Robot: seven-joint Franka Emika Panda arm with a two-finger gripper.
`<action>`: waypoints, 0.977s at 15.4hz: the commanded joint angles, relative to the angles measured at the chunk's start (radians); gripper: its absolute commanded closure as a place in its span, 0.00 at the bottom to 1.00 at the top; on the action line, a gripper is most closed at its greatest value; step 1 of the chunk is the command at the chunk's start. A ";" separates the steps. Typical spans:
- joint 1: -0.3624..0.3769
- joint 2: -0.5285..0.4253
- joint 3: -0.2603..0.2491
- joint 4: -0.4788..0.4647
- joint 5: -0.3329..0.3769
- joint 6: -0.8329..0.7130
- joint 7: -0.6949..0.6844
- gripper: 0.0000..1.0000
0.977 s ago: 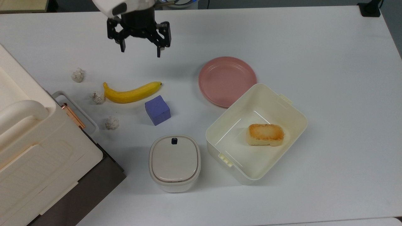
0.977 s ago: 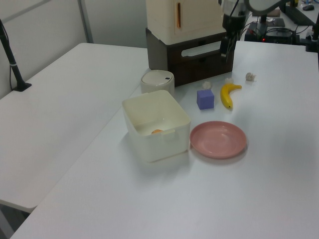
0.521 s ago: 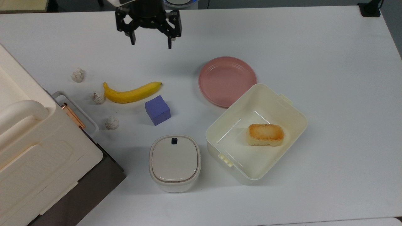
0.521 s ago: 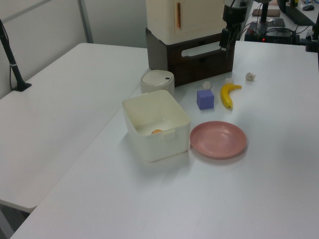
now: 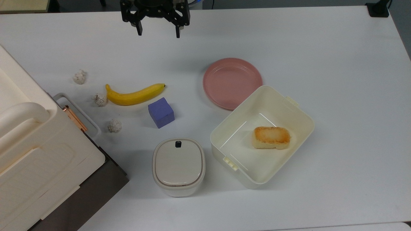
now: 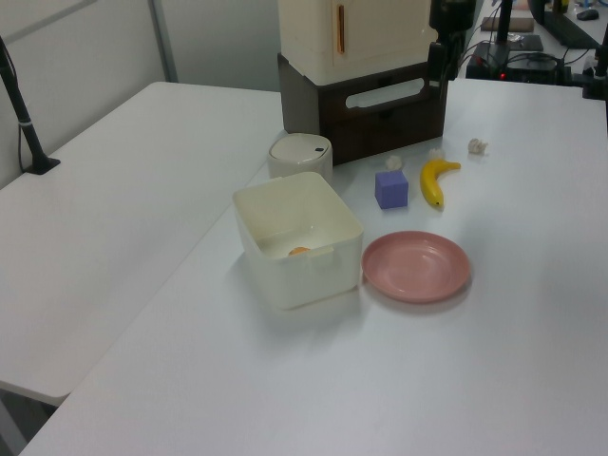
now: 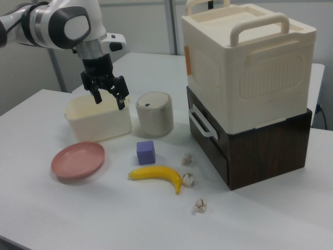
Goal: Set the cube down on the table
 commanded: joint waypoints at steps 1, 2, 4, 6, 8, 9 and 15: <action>-0.024 -0.007 0.011 0.006 0.022 -0.034 -0.049 0.00; -0.026 -0.007 0.010 0.008 0.027 -0.036 -0.048 0.00; -0.027 -0.004 0.002 0.009 0.044 -0.036 -0.049 0.00; -0.027 -0.006 0.001 0.009 0.045 -0.036 -0.051 0.00; -0.027 -0.004 0.001 0.009 0.047 -0.038 -0.048 0.00; -0.026 -0.006 0.001 0.009 0.045 -0.042 -0.045 0.00; -0.026 -0.006 -0.001 0.009 0.045 -0.042 -0.043 0.00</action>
